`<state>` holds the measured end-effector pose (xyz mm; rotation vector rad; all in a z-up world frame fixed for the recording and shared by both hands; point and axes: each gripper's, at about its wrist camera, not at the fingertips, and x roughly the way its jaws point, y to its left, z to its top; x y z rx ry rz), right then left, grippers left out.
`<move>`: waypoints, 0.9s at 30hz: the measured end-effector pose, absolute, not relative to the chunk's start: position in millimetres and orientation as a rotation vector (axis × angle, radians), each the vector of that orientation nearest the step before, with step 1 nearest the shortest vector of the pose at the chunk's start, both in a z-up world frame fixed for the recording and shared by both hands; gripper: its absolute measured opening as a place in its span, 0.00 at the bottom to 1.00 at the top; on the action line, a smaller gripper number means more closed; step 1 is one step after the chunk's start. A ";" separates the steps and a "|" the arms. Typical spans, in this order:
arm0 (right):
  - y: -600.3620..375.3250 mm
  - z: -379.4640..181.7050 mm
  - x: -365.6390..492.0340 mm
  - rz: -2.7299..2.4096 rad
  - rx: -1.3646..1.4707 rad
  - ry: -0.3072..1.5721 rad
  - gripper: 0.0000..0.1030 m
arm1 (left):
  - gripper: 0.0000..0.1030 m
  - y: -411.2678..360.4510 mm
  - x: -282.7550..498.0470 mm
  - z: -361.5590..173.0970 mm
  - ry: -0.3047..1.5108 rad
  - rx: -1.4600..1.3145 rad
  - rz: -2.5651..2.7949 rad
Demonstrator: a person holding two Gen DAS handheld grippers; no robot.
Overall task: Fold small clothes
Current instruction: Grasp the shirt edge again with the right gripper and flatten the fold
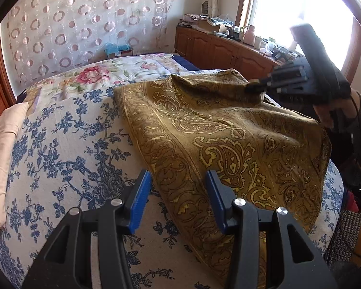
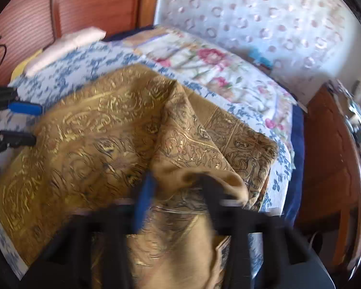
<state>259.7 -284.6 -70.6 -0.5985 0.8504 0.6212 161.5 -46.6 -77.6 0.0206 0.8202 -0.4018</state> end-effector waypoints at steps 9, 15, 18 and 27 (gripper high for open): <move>-329.9 -36.8 359.8 0.361 -0.465 0.778 0.03 | 0.45 -43.0 157.9 -77.1 0.816 0.008 -0.403; -340.0 -44.5 369.2 0.286 -0.418 0.781 0.36 | 0.45 -47.0 148.7 -82.0 0.829 0.009 -0.413; -348.1 -39.7 342.5 0.296 -0.394 0.781 0.42 | 0.45 -48.6 141.9 -80.4 0.819 0.010 -0.416; -363.8 -51.8 214.9 0.386 -0.298 0.818 0.52 | 0.45 -51.8 119.7 -73.9 0.802 0.012 -0.433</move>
